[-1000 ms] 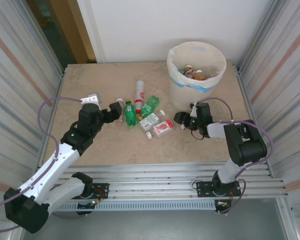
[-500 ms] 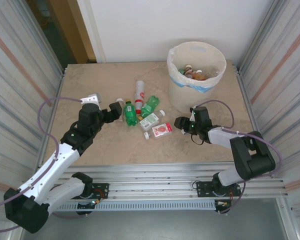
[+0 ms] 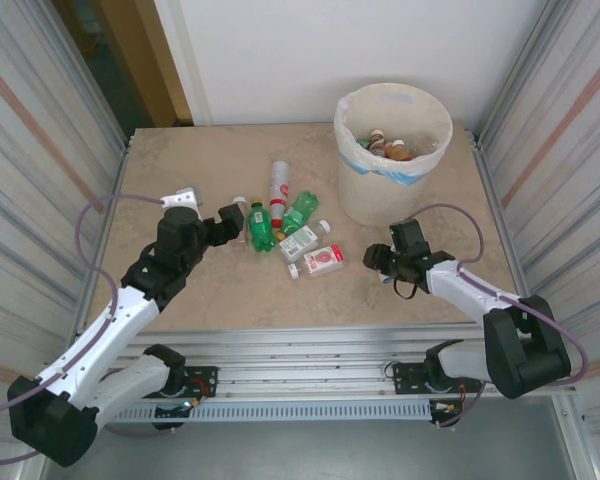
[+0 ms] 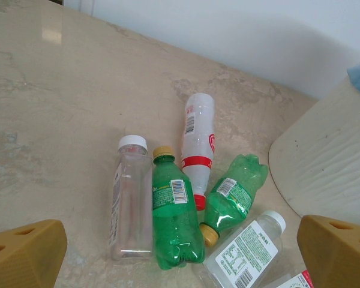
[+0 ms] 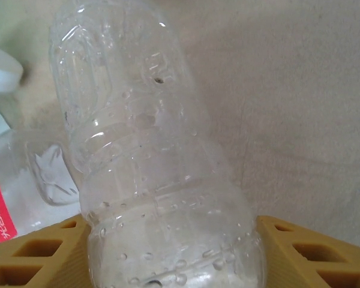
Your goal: Put the plastic bottles in the bin
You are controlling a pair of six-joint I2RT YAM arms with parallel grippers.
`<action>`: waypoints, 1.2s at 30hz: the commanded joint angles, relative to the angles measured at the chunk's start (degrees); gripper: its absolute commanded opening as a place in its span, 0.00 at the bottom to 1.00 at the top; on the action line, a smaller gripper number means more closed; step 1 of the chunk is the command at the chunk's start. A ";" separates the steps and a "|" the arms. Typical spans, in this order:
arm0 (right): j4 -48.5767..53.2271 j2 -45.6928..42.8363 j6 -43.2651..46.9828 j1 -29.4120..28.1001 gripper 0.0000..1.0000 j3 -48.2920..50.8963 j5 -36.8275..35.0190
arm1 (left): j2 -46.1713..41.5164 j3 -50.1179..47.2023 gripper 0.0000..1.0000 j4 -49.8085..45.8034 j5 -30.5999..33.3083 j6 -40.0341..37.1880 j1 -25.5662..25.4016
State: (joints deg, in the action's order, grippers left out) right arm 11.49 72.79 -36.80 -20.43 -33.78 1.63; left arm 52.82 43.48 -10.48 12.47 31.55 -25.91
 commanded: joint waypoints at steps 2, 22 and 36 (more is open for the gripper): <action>6.99 0.30 1.46 -1.59 0.49 -1.29 -4.33 | -1.10 0.92 0.99 0.04 0.62 0.05 0.37; 4.83 14.38 6.29 -1.62 0.71 -10.26 -3.85 | -1.05 1.01 0.99 -0.25 0.91 -0.09 0.29; 18.90 2.64 6.15 -2.72 0.37 -13.11 -7.60 | -3.12 1.58 0.99 -1.14 2.21 -0.87 0.34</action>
State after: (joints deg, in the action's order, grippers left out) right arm 22.41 81.08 -31.00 -22.39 -44.18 -3.22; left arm 50.96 43.55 -11.38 13.15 31.35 -25.91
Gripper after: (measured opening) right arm 0.608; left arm 0.989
